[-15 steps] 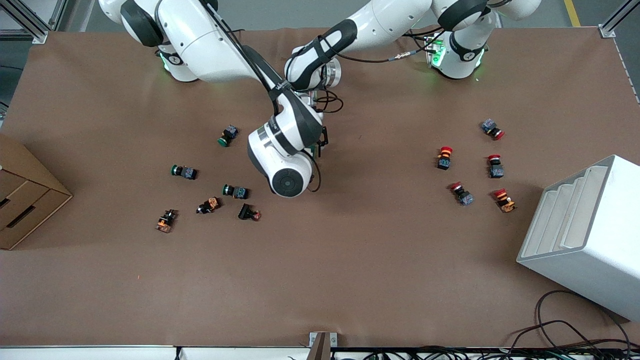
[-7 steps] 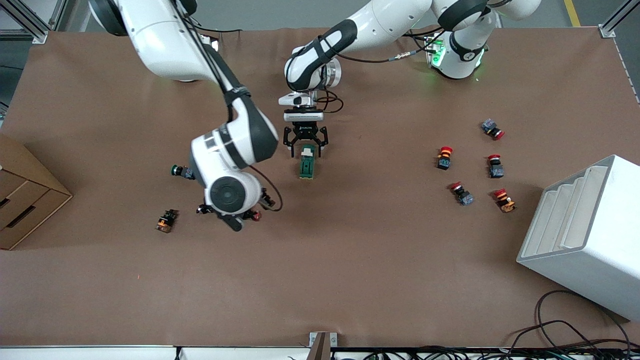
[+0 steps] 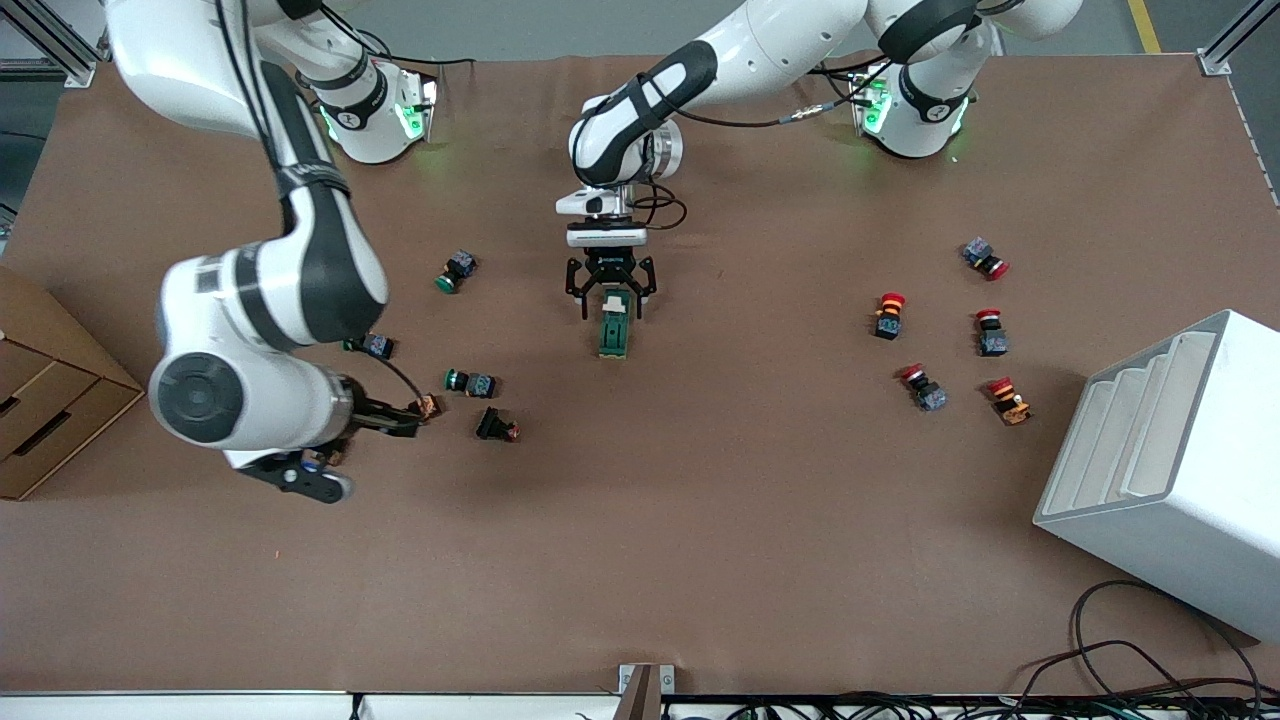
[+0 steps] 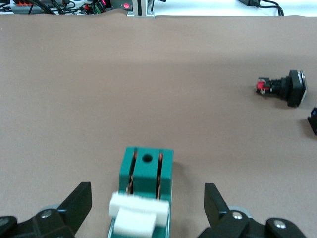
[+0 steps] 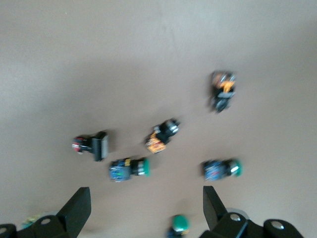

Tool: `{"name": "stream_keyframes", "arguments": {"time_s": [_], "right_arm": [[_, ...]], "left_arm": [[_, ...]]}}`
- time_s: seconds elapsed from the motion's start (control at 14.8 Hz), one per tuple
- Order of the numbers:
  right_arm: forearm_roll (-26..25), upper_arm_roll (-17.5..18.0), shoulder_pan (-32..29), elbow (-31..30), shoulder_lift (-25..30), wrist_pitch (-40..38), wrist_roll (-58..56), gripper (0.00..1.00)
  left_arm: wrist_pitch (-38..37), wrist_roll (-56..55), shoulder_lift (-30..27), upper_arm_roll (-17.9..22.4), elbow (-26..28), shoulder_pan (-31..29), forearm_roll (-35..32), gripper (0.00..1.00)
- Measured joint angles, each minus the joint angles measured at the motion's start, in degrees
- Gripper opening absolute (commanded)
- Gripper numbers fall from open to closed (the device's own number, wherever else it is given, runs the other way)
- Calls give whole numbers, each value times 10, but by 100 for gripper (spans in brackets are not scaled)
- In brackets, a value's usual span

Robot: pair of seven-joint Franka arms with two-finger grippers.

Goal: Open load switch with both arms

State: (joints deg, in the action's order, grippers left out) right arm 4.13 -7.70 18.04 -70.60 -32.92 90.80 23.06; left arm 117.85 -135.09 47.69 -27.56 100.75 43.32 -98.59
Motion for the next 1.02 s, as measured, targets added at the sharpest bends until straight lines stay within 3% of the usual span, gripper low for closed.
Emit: {"name": "stream_keyframes", "arguments": {"time_s": [0.41,0.68,1.02], "right_arm": [[-21,-2,-119,-21,76,-21,-243,100],[-59,-1,-143,-21,112,-70,-270,100],[-61,1,-156,-13,125,-95,-270,100]], "left_arm": [[0,31,-1,0,-26,-19,19,100],[1,76,-3,-1,-47,-24,56,100],[1,81,-15,-1,-47,-29,71,100]]}}
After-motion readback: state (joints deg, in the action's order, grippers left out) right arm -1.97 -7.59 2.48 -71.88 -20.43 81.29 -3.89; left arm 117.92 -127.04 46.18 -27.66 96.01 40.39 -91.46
